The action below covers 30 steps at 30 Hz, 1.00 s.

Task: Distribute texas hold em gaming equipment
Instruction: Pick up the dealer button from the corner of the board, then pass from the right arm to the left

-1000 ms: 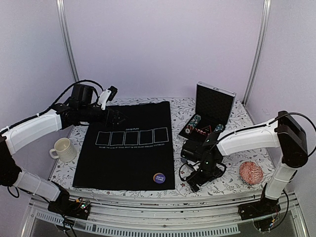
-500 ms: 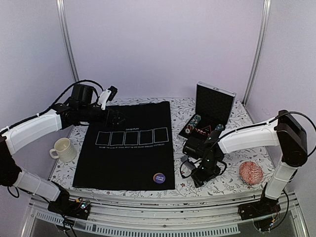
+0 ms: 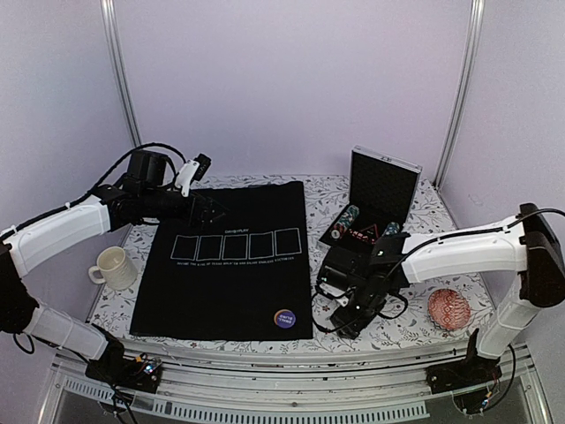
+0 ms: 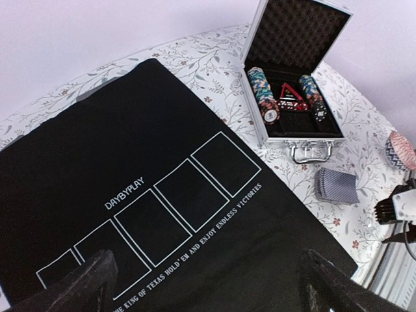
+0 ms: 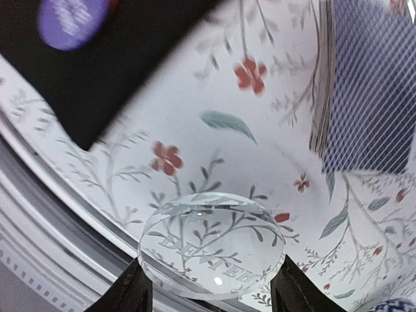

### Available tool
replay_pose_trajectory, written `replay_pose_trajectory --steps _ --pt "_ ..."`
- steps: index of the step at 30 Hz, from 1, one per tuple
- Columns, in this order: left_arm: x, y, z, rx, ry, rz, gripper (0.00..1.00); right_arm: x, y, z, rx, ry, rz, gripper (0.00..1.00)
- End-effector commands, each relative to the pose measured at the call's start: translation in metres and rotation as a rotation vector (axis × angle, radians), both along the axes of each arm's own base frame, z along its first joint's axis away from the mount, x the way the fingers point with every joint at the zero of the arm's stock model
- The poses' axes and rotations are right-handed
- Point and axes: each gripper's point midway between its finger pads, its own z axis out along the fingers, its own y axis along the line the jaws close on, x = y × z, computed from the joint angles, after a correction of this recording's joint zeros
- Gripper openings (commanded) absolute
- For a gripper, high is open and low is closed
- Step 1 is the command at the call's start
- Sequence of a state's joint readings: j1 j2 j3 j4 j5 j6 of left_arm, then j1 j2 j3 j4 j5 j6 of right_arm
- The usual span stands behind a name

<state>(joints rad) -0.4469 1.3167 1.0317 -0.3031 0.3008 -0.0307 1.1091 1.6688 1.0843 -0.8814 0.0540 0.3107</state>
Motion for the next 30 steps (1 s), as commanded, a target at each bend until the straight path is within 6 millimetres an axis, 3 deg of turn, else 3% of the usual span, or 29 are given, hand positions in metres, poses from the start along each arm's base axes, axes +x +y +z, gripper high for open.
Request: replay_pose_trajectory --steps 1,5,10,21,26,30 --pt "-0.019 -0.024 0.033 -0.137 -0.028 -0.118 0.97 0.048 0.065 0.087 0.264 -0.344 0.12 0.37" --pt "-0.048 -0.054 0.05 -0.329 -0.005 -0.285 0.92 0.081 0.127 0.156 0.42 -0.688 0.301 0.37" --pt "-0.074 -0.078 0.054 -0.436 0.024 -0.413 0.9 0.102 0.17 0.197 0.491 -0.94 0.456 0.37" --pt "-0.095 -0.099 0.029 -0.444 0.05 -0.529 0.88 0.11 0.202 0.196 0.491 -0.995 0.55 0.37" --pt "-0.079 -0.097 0.012 -0.375 0.054 -0.457 0.74 0.112 0.204 0.192 0.479 -0.992 0.55 0.37" --pt "-0.077 -0.099 0.004 -0.349 0.08 -0.459 0.57 0.114 0.204 0.19 0.465 -0.998 0.546 0.37"
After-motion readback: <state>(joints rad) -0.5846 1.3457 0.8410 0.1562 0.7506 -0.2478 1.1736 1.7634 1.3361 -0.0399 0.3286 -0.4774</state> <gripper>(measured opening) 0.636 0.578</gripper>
